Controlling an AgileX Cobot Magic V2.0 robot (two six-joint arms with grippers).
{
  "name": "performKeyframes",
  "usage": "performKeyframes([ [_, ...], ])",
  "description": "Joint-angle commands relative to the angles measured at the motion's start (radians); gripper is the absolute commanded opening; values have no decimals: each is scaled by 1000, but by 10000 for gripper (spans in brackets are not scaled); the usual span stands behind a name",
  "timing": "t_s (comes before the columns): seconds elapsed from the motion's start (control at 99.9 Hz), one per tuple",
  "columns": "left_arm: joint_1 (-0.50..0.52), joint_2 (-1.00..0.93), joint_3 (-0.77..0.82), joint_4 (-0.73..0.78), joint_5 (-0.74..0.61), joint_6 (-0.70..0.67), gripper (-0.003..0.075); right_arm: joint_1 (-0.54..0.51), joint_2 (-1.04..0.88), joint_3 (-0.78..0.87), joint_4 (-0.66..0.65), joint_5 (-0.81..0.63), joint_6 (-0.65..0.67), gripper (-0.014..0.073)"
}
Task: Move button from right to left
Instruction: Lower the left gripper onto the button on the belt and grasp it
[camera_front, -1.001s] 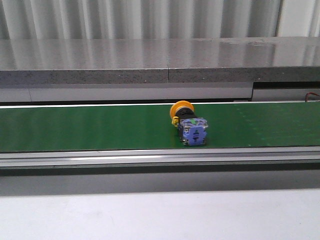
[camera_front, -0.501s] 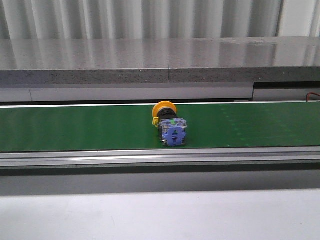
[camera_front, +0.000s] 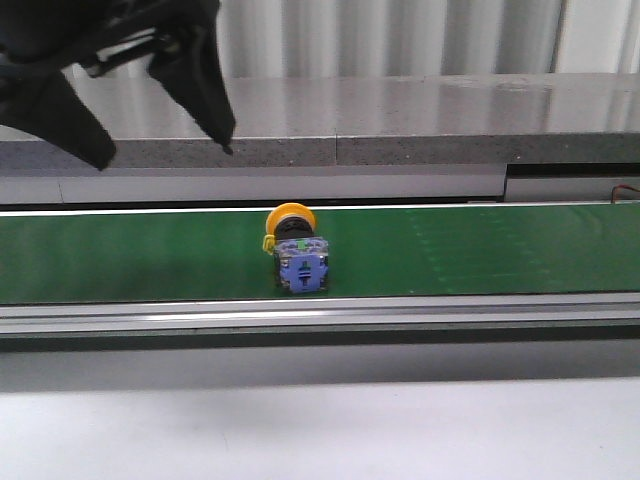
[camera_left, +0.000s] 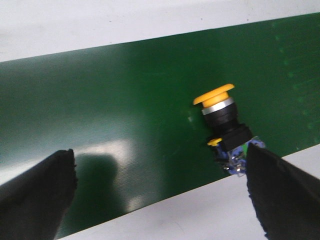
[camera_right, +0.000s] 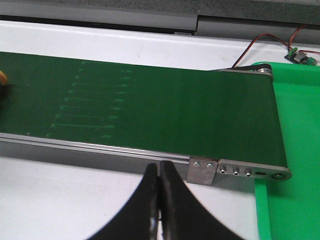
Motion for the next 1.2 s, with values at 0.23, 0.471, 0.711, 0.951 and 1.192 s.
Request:
performKeyframes([
  [0.23,-112,100,-112,30,-56,-55,652,1,3,-29,9,-69,-7,-67],
  [0.471,-121,162,-114,57,-44,-76,652,1,3,-29,9,-69,-7,-67],
  [0.711,-121,200,-114,143,-13,-142,642,1,3,-29,9,-69,-7,-67],
  [0.951,-121,243,-114,149,6,-146,459,1,3,-29,9,-69,-7,-67],
  [1.192,-121,208,-114,179,26,-146,-18,1,3,-29,9,-68,-7,-67],
])
